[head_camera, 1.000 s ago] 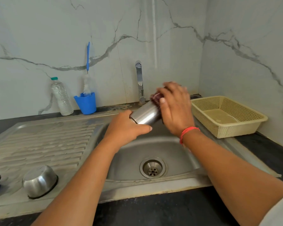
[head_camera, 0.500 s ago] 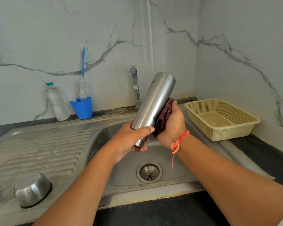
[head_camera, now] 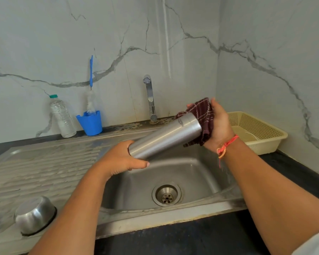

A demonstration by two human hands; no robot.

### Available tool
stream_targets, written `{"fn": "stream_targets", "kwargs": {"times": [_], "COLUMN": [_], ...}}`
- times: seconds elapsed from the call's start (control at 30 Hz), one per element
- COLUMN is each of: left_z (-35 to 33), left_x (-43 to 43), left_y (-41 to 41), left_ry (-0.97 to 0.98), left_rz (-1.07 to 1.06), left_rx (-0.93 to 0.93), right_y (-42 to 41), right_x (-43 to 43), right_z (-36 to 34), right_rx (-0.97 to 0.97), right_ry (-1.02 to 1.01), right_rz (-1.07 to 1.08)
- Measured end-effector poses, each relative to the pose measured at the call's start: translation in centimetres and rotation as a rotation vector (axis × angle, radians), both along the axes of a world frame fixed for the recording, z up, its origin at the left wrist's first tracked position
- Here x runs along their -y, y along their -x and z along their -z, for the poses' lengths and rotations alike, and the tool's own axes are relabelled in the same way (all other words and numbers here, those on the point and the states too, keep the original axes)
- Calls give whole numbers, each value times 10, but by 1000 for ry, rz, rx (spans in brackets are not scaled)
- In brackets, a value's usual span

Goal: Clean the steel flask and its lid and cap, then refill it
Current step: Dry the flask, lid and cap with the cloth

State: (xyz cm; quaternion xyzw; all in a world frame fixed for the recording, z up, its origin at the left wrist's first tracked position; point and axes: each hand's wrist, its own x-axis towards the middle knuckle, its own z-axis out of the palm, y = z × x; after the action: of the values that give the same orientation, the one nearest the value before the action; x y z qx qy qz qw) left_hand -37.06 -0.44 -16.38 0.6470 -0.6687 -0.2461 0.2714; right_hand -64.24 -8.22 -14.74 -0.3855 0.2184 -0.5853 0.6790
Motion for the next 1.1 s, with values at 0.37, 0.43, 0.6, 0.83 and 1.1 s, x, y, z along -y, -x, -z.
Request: {"fn": "stream_targets", "kwargs": {"times": [0.37, 0.43, 0.6, 0.83, 1.1], "left_z": [-7, -7, 0, -4, -13], "left_x": [1, 2, 8, 4, -2], "left_y": [30, 36, 46, 47, 54], "left_ry": [344, 378, 375, 388, 415], "left_rz": [-165, -192, -208, -215, -220], "left_rx": [521, 529, 477, 429, 418], "right_y": [-30, -37, -76, -79, -31], "right_x": [20, 16, -21, -24, 17], "right_z": [32, 32, 26, 22, 24], "right_rx": [-1387, -1465, -1465, -1454, -1051], "right_ry": [679, 728, 1051, 1232, 650], "right_rz": [797, 917, 818, 782, 1077]}}
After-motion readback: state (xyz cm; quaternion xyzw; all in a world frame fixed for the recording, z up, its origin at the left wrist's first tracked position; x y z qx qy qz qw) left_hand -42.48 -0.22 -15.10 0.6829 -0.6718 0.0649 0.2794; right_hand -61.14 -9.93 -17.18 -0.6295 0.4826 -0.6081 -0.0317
